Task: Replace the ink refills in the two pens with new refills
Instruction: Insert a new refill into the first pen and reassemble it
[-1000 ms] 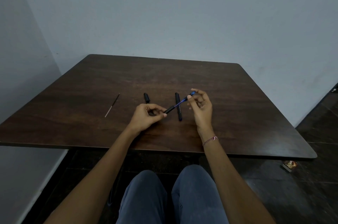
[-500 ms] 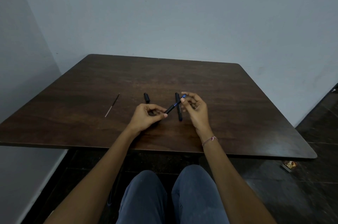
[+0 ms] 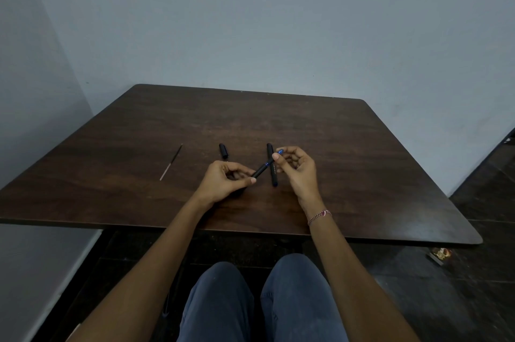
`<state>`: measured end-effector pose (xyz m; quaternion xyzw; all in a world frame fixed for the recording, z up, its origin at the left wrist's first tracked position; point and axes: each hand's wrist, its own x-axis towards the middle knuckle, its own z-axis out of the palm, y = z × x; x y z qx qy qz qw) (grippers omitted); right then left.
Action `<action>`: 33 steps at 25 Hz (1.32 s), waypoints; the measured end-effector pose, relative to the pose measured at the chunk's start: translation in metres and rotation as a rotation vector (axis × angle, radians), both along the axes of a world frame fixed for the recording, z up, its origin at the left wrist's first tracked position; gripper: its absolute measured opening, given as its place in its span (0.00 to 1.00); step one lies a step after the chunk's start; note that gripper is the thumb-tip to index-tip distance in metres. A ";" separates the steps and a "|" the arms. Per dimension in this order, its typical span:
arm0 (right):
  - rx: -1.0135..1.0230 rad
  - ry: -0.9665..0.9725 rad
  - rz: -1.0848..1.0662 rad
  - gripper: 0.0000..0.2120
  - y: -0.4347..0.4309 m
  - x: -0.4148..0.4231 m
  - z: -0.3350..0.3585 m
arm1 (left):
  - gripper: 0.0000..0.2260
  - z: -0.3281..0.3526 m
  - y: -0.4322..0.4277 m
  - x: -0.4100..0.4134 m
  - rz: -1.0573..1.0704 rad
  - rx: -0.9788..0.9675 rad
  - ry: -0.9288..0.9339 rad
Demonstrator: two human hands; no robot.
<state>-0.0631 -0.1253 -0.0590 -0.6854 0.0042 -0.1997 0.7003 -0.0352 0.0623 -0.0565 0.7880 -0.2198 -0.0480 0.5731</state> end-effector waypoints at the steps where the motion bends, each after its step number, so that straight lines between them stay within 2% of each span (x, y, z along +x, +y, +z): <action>1: 0.033 -0.011 0.028 0.06 0.000 -0.001 0.001 | 0.06 0.000 0.000 0.000 0.001 -0.006 0.005; 6: 0.192 -0.072 0.275 0.20 -0.003 -0.005 0.002 | 0.06 0.000 0.000 0.000 -0.011 -0.015 0.006; 16: 0.143 0.023 0.108 0.07 -0.001 -0.001 0.004 | 0.08 -0.001 0.002 0.002 -0.061 0.013 -0.019; 19: 0.145 0.004 0.123 0.10 0.000 -0.002 0.004 | 0.07 -0.001 0.001 0.002 -0.039 -0.025 0.007; 23: 0.362 -0.001 0.330 0.19 -0.003 -0.004 0.006 | 0.07 -0.001 0.002 0.001 -0.009 -0.062 0.023; 25: 0.298 0.040 0.380 0.20 -0.002 -0.005 0.005 | 0.07 -0.001 0.002 0.001 -0.019 -0.060 0.014; 27: 0.228 0.062 0.369 0.19 -0.001 -0.005 0.004 | 0.07 -0.001 0.002 0.001 -0.031 -0.054 0.015; 33: 0.185 0.081 0.245 0.11 -0.001 -0.003 0.005 | 0.07 -0.001 0.002 0.001 -0.063 -0.031 0.001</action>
